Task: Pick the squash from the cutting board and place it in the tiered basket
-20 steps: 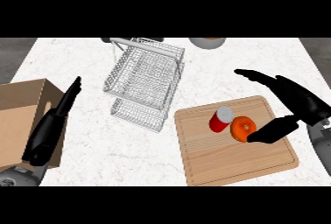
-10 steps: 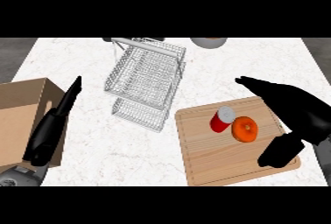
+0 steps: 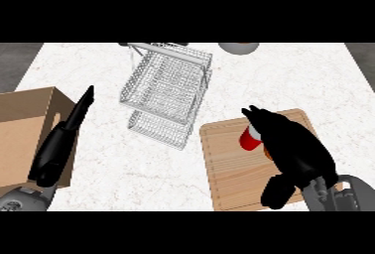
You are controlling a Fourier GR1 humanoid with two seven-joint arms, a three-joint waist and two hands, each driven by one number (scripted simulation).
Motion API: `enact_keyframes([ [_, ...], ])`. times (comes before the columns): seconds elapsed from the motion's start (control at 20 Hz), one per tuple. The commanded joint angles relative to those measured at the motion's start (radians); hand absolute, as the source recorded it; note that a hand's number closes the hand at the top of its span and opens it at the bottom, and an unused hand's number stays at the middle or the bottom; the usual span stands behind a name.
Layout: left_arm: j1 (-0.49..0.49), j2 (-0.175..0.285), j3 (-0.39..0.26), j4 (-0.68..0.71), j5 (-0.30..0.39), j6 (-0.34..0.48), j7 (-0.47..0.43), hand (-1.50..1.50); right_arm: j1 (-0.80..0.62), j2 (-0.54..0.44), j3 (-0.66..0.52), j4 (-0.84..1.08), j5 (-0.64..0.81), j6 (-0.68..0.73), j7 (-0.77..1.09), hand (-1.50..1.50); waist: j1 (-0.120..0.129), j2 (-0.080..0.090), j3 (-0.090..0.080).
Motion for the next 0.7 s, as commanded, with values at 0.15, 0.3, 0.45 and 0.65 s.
enact_keyframes([
  [0.15, -0.066, -0.026, 0.028, 0.066, -0.007, -0.036, -0.01, 0.0, -0.036, 0.051, 0.073, 0.178, 0.148, 0.038, 0.114, -1.5, 0.003, 0.006, 0.0],
  [0.3, -0.058, -0.042, 0.019, 0.022, -0.02, -0.033, 0.045, 0.0, 0.022, 0.084, 0.109, 0.213, 0.239, -0.018, 0.098, -1.5, 0.0, 0.004, 0.001],
  [0.45, -0.03, -0.048, 0.028, 0.001, -0.045, -0.024, 0.038, 0.0, 0.01, 0.11, 0.105, 0.23, 0.255, 0.035, 0.114, -1.5, 0.004, 0.002, 0.001],
  [0.65, 0.057, 0.021, 0.089, -0.074, 0.008, -0.09, 0.024, 0.0, 0.065, 0.044, 0.059, 0.223, 0.231, 0.087, 0.052, -1.5, 0.01, 0.0, 0.001],
])
